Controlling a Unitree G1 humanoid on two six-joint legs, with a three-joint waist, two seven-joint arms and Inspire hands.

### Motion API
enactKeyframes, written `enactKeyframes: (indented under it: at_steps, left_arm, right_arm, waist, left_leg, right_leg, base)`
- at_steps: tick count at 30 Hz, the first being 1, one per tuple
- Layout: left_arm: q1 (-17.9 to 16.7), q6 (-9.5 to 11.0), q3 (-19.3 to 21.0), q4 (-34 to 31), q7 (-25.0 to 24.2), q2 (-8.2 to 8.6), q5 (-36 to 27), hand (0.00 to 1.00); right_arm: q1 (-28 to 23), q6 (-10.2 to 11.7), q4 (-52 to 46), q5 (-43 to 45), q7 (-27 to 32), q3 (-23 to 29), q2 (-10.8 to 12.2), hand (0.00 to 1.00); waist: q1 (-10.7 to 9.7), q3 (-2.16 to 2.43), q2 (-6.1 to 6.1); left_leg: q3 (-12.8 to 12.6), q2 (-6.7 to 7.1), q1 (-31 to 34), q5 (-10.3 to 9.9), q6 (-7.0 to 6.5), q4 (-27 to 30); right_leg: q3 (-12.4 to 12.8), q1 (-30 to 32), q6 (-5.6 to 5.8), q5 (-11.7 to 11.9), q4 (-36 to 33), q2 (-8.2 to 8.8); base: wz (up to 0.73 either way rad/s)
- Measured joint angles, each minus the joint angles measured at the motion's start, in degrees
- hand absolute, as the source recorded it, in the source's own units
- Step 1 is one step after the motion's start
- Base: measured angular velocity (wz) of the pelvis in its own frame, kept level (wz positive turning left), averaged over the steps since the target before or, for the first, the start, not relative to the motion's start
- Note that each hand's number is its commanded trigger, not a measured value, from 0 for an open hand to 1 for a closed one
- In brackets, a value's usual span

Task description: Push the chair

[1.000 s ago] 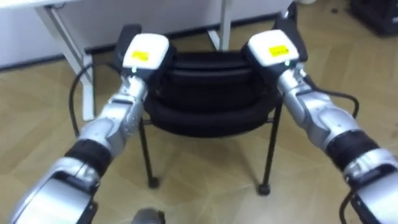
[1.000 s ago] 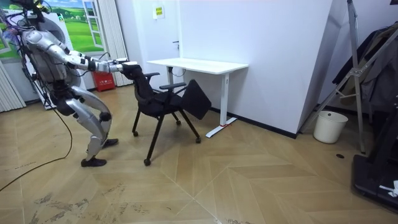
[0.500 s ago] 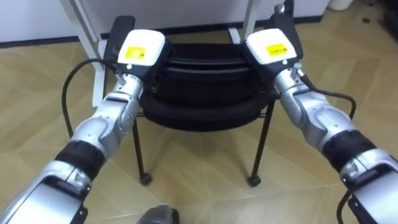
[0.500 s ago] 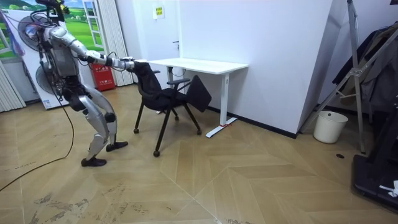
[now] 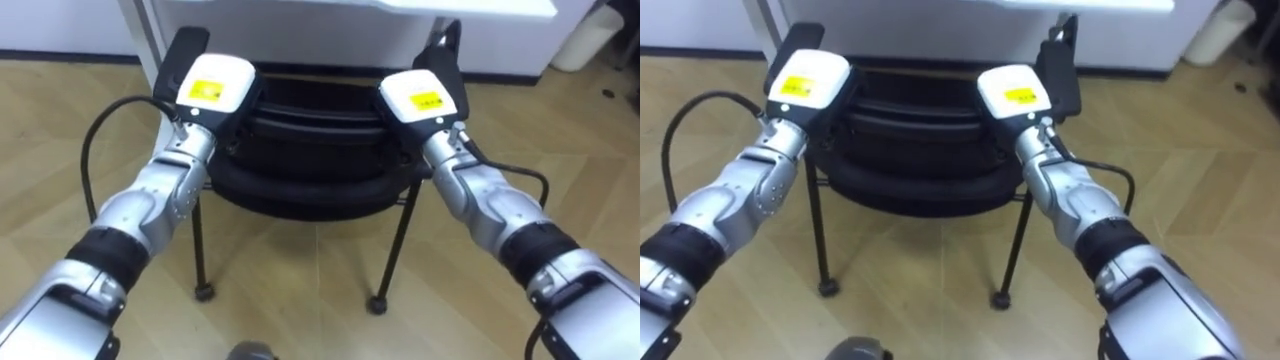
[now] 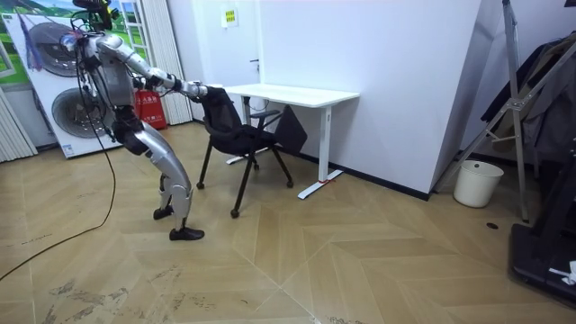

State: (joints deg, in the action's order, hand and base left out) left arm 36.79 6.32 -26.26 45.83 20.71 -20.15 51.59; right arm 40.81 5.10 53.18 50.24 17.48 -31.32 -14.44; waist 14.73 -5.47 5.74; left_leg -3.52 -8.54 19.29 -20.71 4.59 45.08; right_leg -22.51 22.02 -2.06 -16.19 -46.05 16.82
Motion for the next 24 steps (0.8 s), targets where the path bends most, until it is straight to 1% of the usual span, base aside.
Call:
enactKeyframes:
  at_steps: [1, 4, 6, 7, 8, 9, 10, 11, 12, 13, 14, 15, 16, 17, 18, 19, 20, 21, 22, 23, 24]
  left_arm:
    - [0.0, -0.2, 0.3, -0.3, 0.1, 0.07, 0.0, 1.00]
    - [0.3, -0.9, 0.8, -0.2, 0.4, 0.66, 0.1, 1.00]
    - [0.7, -0.9, 0.8, -0.2, 0.5, 0.70, 0.1, 1.00]
    - [0.9, -1.0, 0.7, -0.1, 0.5, 0.70, 0.0, 1.00]
    - [0.9, -1.1, 0.8, -0.2, 0.5, 0.67, 0.0, 1.00]
    - [1.1, -1.1, 0.8, -0.2, 0.5, 0.66, 0.0, 1.00]
    - [1.0, -1.2, 0.6, -0.1, 0.5, 0.66, 0.0, 1.00]
    - [1.0, -1.2, 0.4, -0.1, 0.5, 0.66, 0.0, 1.00]
    - [0.9, -1.3, 0.2, -0.1, 0.5, 0.70, 0.0, 1.00]
    - [0.8, -1.3, -0.7, 0.2, 0.6, 0.78, 0.0, 1.00]
    - [0.5, -1.5, -1.1, 0.3, 0.6, 0.80, 0.0, 1.00]
    - [-0.1, -1.5, -1.9, 0.8, 0.6, 0.99, 0.0, 1.00]
    - [-0.7, -1.5, -2.2, 1.6, 0.5, 1.71, 0.0, 1.00]
    - [-1.3, -1.5, -2.2, 1.7, 0.4, 1.87, 0.0, 1.00]
    - [-2.1, -1.5, -2.3, 1.7, 0.3, 2.29, 0.0, 1.00]
    - [-2.8, -1.5, -2.3, 1.6, -0.1, 2.85, 0.3, 1.00]
    - [-2.9, -1.6, -2.3, 1.4, -0.2, 2.91, 0.4, 1.00]
    - [-3.2, -1.6, -2.3, 1.3, -0.2, 2.98, 0.4, 1.00]
    - [-3.3, -1.8, -2.6, 1.4, -0.5, 3.17, 0.4, 1.00]
    - [-3.4, -2.0, -2.9, 1.3, -0.5, 3.38, 0.4, 1.00]
    - [-4.0, -2.2, -3.0, 1.4, -0.4, 3.78, 0.4, 1.00]
  right_arm:
    - [0.8, 0.1, 0.4, 0.1, -0.1, 0.1, 0.0, 1.00]
    - [2.1, 0.5, 0.6, 0.3, -1.5, 0.1, -0.6, 1.00]
    - [2.6, 0.6, 0.6, 0.4, -1.9, 0.1, -0.8, 1.00]
    - [2.8, 0.7, 0.6, 0.4, -2.2, 0.1, -0.9, 1.00]
    - [2.9, 0.8, 0.6, 0.6, -2.2, 0.2, -0.9, 1.00]
    - [2.9, 1.2, 0.5, 1.5, -2.6, 1.1, -0.8, 1.00]
    - [2.9, 1.2, 0.5, 1.6, -2.8, 1.1, -0.8, 1.00]
    - [2.8, 1.2, 0.5, 1.6, -2.8, 1.1, -0.8, 1.00]
    - [2.5, 1.3, 0.5, 1.9, -3.3, 1.6, -0.8, 1.00]
    - [1.8, 1.4, 0.6, 2.2, -4.0, 2.1, -0.6, 1.00]
    - [1.3, 1.5, 0.6, 2.5, -4.4, 2.4, -0.4, 1.00]
    - [0.2, 1.8, 0.6, 2.7, -5.0, 2.7, -0.2, 1.00]
    - [-1.1, 2.2, 0.9, 3.0, -5.3, 2.9, -0.2, 1.00]
    - [-1.5, 2.4, 1.0, 3.1, -5.3, 2.9, -0.1, 1.00]
    - [-2.3, 2.8, 1.0, 3.1, -5.7, 3.0, -0.1, 1.00]
    - [-3.1, 3.1, 1.0, 3.0, -5.9, 3.2, -0.4, 1.00]
    - [-3.2, 3.3, 1.0, 2.8, -6.0, 3.2, -0.5, 1.00]
    - [-3.2, 3.6, 1.3, 2.8, -6.5, 3.2, -0.5, 1.00]
    - [-3.2, 3.7, 2.0, 2.9, -6.6, 3.3, -0.3, 1.00]
    - [-3.2, 3.8, 2.3, 2.9, -6.6, 3.3, -0.4, 1.00]
    - [-3.5, 4.4, 2.4, 3.2, -6.7, 3.3, -0.7, 1.00]
  waist:
    - [-0.1, -0.02, -0.25]
    - [-0.4, 0.02, -0.38]
    - [-0.5, 0.00, -0.38]
    - [-0.8, -0.02, -0.41]
    - [-0.9, -0.04, -0.40]
    - [-1.2, -0.08, -0.30]
    - [-1.3, -0.08, -0.32]
    - [-1.3, -0.07, -0.35]
    - [-1.8, -0.07, -0.37]
    - [-1.6, -0.07, -0.36]
    - [-1.5, -0.07, -0.31]
    - [-1.6, -0.10, -0.25]
    - [-1.5, -0.12, 0.19]
    - [-1.5, -0.25, 0.63]
    - [-1.6, -0.36, 0.93]
    - [-1.8, -0.28, 0.89]
    - [-1.8, -0.30, 0.87]
    - [-1.5, -0.31, 0.88]
    - [-2.0, -0.39, 0.65]
    - [-2.3, -0.54, 0.62]
    - [-2.5, -0.90, 0.61]
  left_leg:
    - [0.6, -0.58, 0.0, 0.3, 0.78, -0.7]
    - [1.0, -1.50, -0.2, 1.0, 2.07, -2.3]
    - [1.0, -2.17, -0.3, 1.1, 2.58, -2.7]
    - [1.0, -2.64, -0.3, 1.1, 2.84, -2.8]
    - [1.0, -2.84, -0.3, 1.1, 3.00, -2.9]
    - [1.1, -3.12, -0.5, 1.2, 3.28, -3.1]
    - [0.9, -3.72, -1.0, 1.4, 3.67, -3.3]
    - [0.9, -4.02, -1.2, 1.5, 3.88, -2.9]
    - [0.8, -4.92, -0.7, 2.3, 3.68, -0.2]
    - [1.3, -6.16, 1.2, 4.9, 1.49, 5.4]
    - [1.5, -6.78, 2.3, 7.0, 0.51, 8.8]
    - [2.8, -7.09, 4.9, 12.9, -1.37, 14.8]
    - [4.5, -6.62, 8.2, 21.6, -2.83, 20.4]
    - [5.2, -6.48, 10.0, 26.9, -3.69, 23.0]
    - [5.5, -5.30, 13.6, 32.7, -4.26, 29.3]
    - [5.3, -3.49, 17.8, 31.8, -4.42, 38.0]
    - [4.9, -2.64, 19.8, 31.0, -4.60, 42.1]
    - [3.2, -1.21, 23.5, 28.8, -4.56, 47.2]
    - [1.2, 0.73, 26.5, 26.1, -4.55, 48.8]
    - [0.3, 1.54, 27.8, 24.8, -4.46, 48.3]
    - [-1.3, 2.26, 29.1, 22.9, -4.33, 45.7]
  right_leg:
    - [-0.9, -0.3, -0.71, -0.3, 0.1, -0.56]
    - [-1.9, -0.3, -1.76, -1.3, 0.2, -1.37]
    - [-2.0, -0.4, -2.02, -1.8, 0.3, -2.07]
    - [-2.3, -0.4, -2.18, -2.3, 0.3, -2.77]
    - [-2.4, -0.4, -2.19, -2.6, 0.3, -2.97]
    - [-2.7, -0.5, -2.38, -3.3, 0.2, -3.21]
    - [-2.8, -0.8, -2.58, -4.0, 0.3, -3.79]
    - [-2.9, -1.1, -2.70, -4.3, 0.3, -4.06]
    - [-3.2, -1.7, -2.84, -5.3, 0.1, -4.69]
    - [-2.2, -2.8, -3.27, -6.0, 0.1, -6.20]
    - [-1.4, -3.4, -3.49, -6.4, 0.1, -7.06]
    - [-0.3, -5.0, -3.94, -7.2, 0.1, -8.24]
    - [0.8, -6.6, -4.33, -7.9, 0.0, -8.80]
    - [1.4, -7.5, -4.63, -8.2, 0.0, -9.19]
    - [2.1, -8.7, -5.61, -8.6, -0.9, -9.15]
    - [2.1, -9.5, -5.69, -9.2, -2.0, -8.88]
    - [2.0, -9.9, -6.00, -9.5, -2.6, -8.80]
    - [2.0, -10.4, -6.85, -9.9, -3.1, -8.50]
    - [1.9, -11.2, -6.86, -10.0, -3.0, -8.00]
    - [1.7, -11.6, -6.75, -10.1, -2.7, -7.75]
    - [1.6, -12.5, -6.55, -10.2, -2.1, -7.52]
  base:
    - [0.17]
    - [0.07]
    - [0.00]
    - [0.00]
    - [0.00]
    - [0.00]
    - [-0.03]
    - [0.00]
    - [0.05]
    - [0.03]
    - [0.00]
    - [0.00]
    - [0.04]
    - [0.00]
    - [-0.05]
    - [-0.08]
    - [-0.22]
    - [-0.21]
    - [-0.12]
    - [0.11]
    - [0.17]
